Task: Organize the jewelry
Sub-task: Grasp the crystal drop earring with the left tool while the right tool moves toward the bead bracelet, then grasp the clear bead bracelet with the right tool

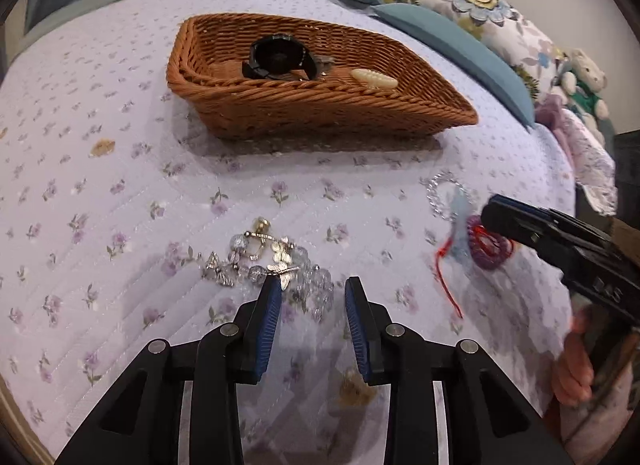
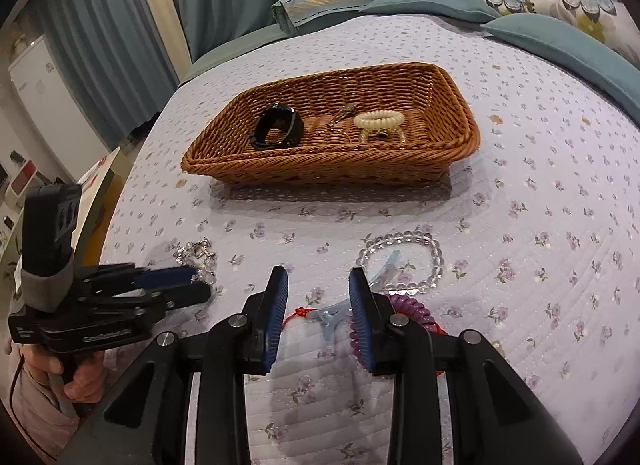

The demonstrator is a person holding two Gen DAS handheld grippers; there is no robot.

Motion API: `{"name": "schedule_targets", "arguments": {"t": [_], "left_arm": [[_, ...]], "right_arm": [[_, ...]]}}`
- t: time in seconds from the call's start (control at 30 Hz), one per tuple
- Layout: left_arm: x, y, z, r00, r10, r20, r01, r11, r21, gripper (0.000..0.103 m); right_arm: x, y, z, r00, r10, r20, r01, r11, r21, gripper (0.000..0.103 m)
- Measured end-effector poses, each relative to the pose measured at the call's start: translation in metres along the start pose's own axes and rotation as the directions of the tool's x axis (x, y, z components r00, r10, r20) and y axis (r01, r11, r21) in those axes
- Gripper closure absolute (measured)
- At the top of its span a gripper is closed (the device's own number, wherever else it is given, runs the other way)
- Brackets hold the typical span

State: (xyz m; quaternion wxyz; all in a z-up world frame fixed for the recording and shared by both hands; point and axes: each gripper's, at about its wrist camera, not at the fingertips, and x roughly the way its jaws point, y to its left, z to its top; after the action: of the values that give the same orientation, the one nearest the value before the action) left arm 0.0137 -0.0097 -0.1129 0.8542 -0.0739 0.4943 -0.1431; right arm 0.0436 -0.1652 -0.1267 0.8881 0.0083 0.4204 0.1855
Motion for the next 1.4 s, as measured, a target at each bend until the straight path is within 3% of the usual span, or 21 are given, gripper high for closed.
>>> {"name": "schedule_targets", "arguments": {"t": [0.2, 0.3, 0.33, 0.57, 0.7, 0.8, 0.97, 1.1, 1.4], "left_arm": [[0.008, -0.010, 0.001, 0.997, 0.072, 0.029, -0.072, 0.997, 0.022, 0.070], [0.007, -0.009, 0.000, 0.994, 0.106, 0.041, -0.107, 0.994, 0.025, 0.087], [0.005, -0.007, -0.001, 0.994, 0.101, 0.040, -0.102, 0.995, 0.019, 0.093], [-0.029, 0.004, -0.012, 0.995, -0.018, 0.103, 0.020, 1.000, -0.020, 0.093], [-0.047, -0.004, -0.019, 0.980, -0.121, 0.157, 0.121, 0.993, 0.011, 0.093], [-0.054, -0.013, -0.019, 0.970, -0.163, 0.178, 0.156, 0.986, 0.054, 0.093], [-0.037, -0.014, -0.019, 0.983, -0.134, 0.127, 0.130, 0.991, 0.037, 0.093], [-0.032, -0.008, -0.019, 0.984, -0.127, 0.124, 0.126, 0.992, 0.019, 0.093], [-0.024, -0.001, -0.019, 0.988, -0.117, 0.105, 0.120, 0.993, -0.023, 0.093]], "right_arm": [[0.001, -0.001, -0.001, 1.000, 0.007, -0.008, -0.007, 1.000, 0.001, 0.069], [0.001, -0.001, 0.000, 1.000, 0.005, -0.007, -0.005, 1.000, -0.003, 0.069], [0.001, -0.001, 0.000, 1.000, 0.006, -0.006, -0.006, 1.000, -0.006, 0.069], [0.001, 0.002, -0.001, 1.000, 0.010, -0.004, -0.010, 1.000, -0.017, 0.069], [-0.008, -0.002, 0.002, 0.998, -0.037, 0.041, 0.038, 0.999, -0.018, 0.069], [-0.016, -0.016, 0.007, 0.995, -0.073, 0.066, 0.072, 0.997, 0.016, 0.069], [-0.023, -0.056, 0.015, 0.990, -0.129, 0.061, 0.120, 0.983, 0.136, 0.069], [-0.024, -0.080, 0.016, 0.993, -0.108, 0.056, 0.093, 0.971, 0.221, 0.069], [0.020, -0.068, 0.025, 0.987, -0.157, -0.038, 0.161, 0.977, 0.140, 0.072]]}}
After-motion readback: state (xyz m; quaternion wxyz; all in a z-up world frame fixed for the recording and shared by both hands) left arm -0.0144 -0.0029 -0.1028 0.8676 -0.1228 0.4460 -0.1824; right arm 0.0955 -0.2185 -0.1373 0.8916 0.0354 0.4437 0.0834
